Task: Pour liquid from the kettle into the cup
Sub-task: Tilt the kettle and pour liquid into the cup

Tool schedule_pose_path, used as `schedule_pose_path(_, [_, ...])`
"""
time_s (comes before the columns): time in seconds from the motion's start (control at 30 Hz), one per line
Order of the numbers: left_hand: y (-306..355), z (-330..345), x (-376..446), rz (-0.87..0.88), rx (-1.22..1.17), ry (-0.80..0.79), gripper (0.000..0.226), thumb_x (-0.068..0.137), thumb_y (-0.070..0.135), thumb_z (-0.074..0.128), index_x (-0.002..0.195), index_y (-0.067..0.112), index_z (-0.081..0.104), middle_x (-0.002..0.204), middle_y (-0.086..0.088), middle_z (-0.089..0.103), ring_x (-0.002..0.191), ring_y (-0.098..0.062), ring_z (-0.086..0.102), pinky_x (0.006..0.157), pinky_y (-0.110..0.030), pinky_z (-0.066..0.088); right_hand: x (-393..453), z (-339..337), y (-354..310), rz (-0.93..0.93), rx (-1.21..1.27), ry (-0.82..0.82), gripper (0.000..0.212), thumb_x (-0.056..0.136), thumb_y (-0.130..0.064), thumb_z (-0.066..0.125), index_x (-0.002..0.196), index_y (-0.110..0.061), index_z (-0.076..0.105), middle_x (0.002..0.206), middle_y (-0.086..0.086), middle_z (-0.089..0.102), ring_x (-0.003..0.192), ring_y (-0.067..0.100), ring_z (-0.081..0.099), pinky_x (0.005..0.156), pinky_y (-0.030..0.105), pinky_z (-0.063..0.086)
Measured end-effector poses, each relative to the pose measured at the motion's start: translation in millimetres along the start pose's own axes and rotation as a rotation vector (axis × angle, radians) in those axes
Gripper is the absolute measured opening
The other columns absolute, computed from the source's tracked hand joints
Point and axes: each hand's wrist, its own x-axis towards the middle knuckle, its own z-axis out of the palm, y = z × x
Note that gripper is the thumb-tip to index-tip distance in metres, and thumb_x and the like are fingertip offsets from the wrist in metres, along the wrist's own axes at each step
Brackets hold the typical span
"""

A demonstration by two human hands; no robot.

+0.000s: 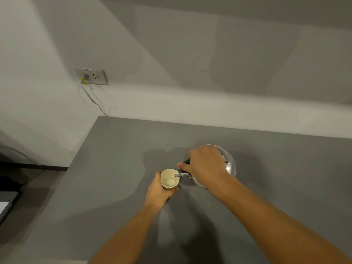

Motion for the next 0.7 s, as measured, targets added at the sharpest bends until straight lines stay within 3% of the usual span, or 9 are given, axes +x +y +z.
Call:
schedule_pose_path(0.2, [2.2, -0.6, -0.9, -0.010, -0.010, -0.004, 0.059, 0.071, 0.030, 0.090, 0.116, 0.030, 0.053, 0.103, 0.011, 0.071, 0.091, -0.002, 0.067, 0.056, -0.005, 0.046, 1.0, 1.7, -2.5, -0.008, 0.001, 0.023, 0.045, 0.081, -0.059, 0.057, 0.065, -0.017, 0.065, 0.058, 0.002, 0.054, 0.063, 0.024, 0.051, 0.067, 0.032, 0.028])
schedule_pose_path(0.7, [4.8, -1.4, -2.0, -0.007, -0.022, -0.007, 0.057, 0.072, 0.027, 0.090, 0.115, 0.031, 0.053, 0.103, 0.008, 0.071, 0.086, -0.005, 0.068, 0.051, -0.007, 0.047, 5.9, 4.8, -3.5, -0.031, -0.084, -0.010, 0.042, 0.081, -0.055, 0.056, 0.059, -0.019, 0.054, 0.049, -0.001, 0.036, 0.061, 0.022, 0.048, 0.064, 0.031, 0.024])
